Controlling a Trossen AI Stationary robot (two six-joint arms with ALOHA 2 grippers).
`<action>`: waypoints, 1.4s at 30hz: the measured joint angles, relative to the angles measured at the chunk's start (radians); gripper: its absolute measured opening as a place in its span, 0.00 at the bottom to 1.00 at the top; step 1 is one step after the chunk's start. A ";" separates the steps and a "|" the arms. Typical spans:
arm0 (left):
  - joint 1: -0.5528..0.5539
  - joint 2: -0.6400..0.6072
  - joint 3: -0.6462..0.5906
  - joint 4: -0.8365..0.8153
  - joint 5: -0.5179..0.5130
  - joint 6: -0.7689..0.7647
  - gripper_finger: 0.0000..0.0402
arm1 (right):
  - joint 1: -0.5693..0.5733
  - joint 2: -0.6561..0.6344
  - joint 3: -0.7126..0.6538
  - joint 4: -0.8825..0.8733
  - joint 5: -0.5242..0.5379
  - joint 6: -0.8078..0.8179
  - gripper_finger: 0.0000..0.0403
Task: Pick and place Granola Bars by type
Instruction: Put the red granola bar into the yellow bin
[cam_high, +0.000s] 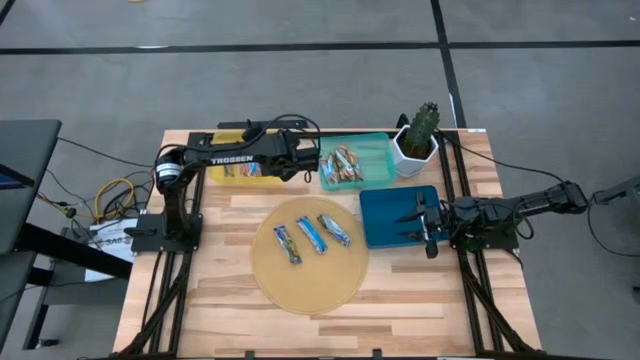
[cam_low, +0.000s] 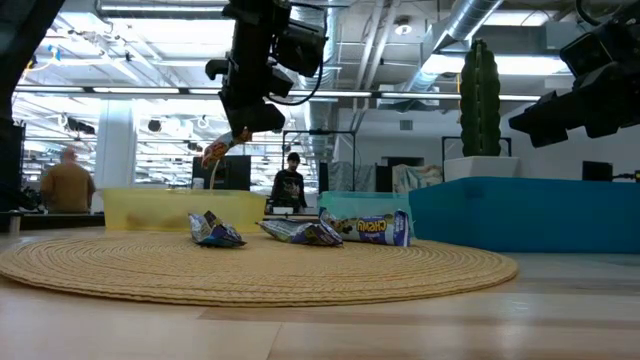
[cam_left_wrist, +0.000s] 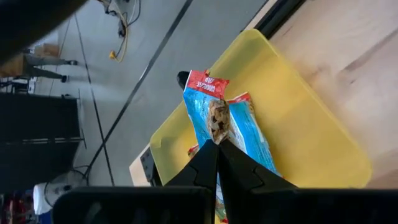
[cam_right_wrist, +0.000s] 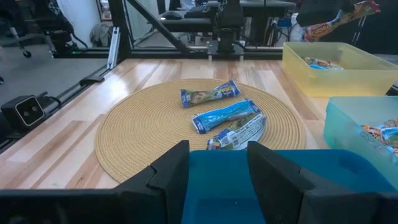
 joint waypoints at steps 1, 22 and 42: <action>0.004 0.000 0.000 0.000 0.000 -0.002 0.00 | 0.000 0.000 0.000 0.000 0.000 0.000 0.38; 0.114 0.002 -0.227 0.331 -0.010 0.016 0.00 | 0.000 0.000 0.000 0.000 0.000 0.000 0.38; 0.150 0.002 -0.349 0.580 0.160 0.109 0.00 | 0.000 0.000 0.000 0.000 0.000 0.000 0.38</action>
